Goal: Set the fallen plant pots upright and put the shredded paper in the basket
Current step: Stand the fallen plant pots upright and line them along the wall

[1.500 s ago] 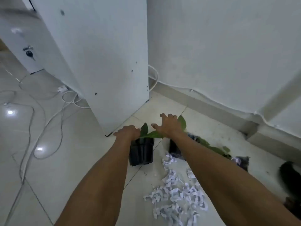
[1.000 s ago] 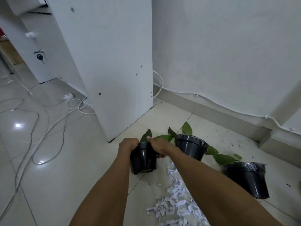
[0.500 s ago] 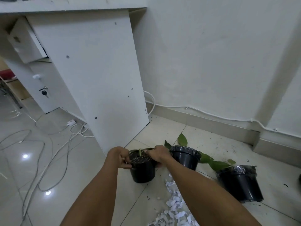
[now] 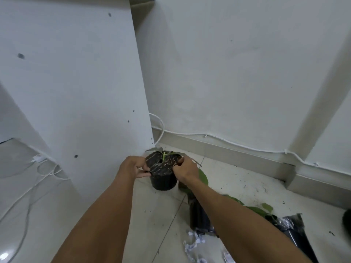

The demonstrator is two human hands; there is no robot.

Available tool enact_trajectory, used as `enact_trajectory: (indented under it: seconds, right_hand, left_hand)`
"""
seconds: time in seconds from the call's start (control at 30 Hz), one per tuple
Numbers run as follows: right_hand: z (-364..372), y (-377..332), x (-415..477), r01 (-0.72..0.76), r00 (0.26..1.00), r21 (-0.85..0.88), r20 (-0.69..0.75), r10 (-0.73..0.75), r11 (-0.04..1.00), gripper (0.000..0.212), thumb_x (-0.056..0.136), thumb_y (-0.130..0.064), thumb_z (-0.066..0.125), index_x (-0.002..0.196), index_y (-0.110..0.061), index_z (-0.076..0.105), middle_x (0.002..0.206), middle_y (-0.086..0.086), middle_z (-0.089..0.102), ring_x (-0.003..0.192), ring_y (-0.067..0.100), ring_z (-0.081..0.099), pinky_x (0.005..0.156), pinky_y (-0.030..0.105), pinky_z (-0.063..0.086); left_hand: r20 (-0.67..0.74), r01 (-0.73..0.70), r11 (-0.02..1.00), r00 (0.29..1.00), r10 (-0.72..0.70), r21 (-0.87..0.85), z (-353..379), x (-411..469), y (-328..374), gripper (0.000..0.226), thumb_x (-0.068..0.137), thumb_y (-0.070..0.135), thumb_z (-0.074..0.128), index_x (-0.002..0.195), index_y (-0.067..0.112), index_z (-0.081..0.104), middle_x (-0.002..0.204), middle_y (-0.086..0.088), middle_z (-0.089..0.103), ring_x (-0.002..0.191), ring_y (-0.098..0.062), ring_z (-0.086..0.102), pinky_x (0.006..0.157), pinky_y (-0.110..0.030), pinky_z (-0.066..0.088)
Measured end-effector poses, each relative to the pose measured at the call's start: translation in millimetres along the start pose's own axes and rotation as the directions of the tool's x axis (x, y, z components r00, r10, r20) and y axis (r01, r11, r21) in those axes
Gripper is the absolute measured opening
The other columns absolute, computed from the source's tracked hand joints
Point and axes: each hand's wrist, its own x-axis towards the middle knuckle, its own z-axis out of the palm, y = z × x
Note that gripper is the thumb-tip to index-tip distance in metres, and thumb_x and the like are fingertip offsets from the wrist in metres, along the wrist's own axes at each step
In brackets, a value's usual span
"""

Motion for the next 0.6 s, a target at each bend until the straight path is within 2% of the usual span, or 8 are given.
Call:
enact_trajectory:
  seconds: [0.1,0.2,0.27,0.33,0.5,0.6]
  right_hand:
    - [8,-1,33,-0.013,0.999,0.018,-0.047,0.014,1.0,0.034,0.079,-0.022,0.066,0.109,-0.019,0.051,0.108,0.008,0.065,0.095,0.029,0.065,0.085,0.045,0.058]
    - [18,1,60,-0.054,0.994,0.059,-0.087,0.059,0.997,0.035,0.082,-0.018,0.069,0.11,-0.019,0.048,0.108,0.011,0.064,0.093,0.032,0.067,0.081,0.048,0.06]
    - [21,4,79,-0.078,0.986,0.058,-0.141,0.086,0.995,0.035,0.081,-0.016,0.069,0.111,-0.019,0.049,0.108,0.011,0.065,0.093,0.03,0.067,0.083,0.046,0.06]
    - [22,7,96,-0.093,0.978,0.052,-0.183,0.101,0.994,0.036,0.081,-0.014,0.07,0.111,-0.019,0.05,0.106,0.01,0.065,0.093,0.027,0.065,0.084,0.042,0.059]
    - [29,21,129,-0.088,0.969,0.054,-0.226,0.098,0.995,0.033,0.081,-0.013,0.071,0.105,-0.019,0.049,0.09,0.006,0.061,0.084,0.029,0.069,0.079,0.046,0.061]
    - [33,31,145,-0.096,0.964,0.072,-0.241,0.111,0.993,0.034,0.081,-0.012,0.074,0.105,-0.019,0.051,0.08,-0.001,0.056,0.081,0.027,0.07,0.076,0.046,0.063]
  left_hand:
    - [0.034,-0.093,0.993,0.995,0.096,-0.067,6,42,9,0.038,0.087,-0.024,0.047,0.09,0.009,0.067,0.104,-0.01,0.066,0.097,-0.025,0.064,0.084,-0.035,0.056]
    - [0.002,-0.155,0.981,0.988,0.156,-0.115,12,80,16,0.049,0.083,-0.027,0.05,0.087,0.017,0.069,0.091,-0.003,0.069,0.08,-0.021,0.067,0.074,-0.037,0.058]
    - [0.004,-0.173,0.973,0.984,0.176,-0.149,21,101,19,0.05,0.081,-0.029,0.05,0.089,0.017,0.069,0.096,-0.005,0.069,0.081,-0.023,0.067,0.072,-0.038,0.059]
    - [0.018,-0.18,0.968,0.982,0.186,-0.176,31,118,21,0.053,0.081,-0.029,0.05,0.101,0.016,0.069,0.107,-0.008,0.068,0.088,-0.026,0.067,0.072,-0.038,0.059]
    - [0.043,-0.183,0.96,0.98,0.196,-0.21,44,154,28,0.061,0.08,-0.029,0.053,0.122,0.013,0.066,0.117,-0.01,0.065,0.096,-0.029,0.066,0.072,-0.039,0.06]
    - [0.047,-0.174,0.968,0.982,0.185,-0.178,53,167,31,0.057,0.081,-0.028,0.053,0.123,0.01,0.063,0.118,-0.011,0.061,0.096,-0.029,0.063,0.06,-0.035,0.059]
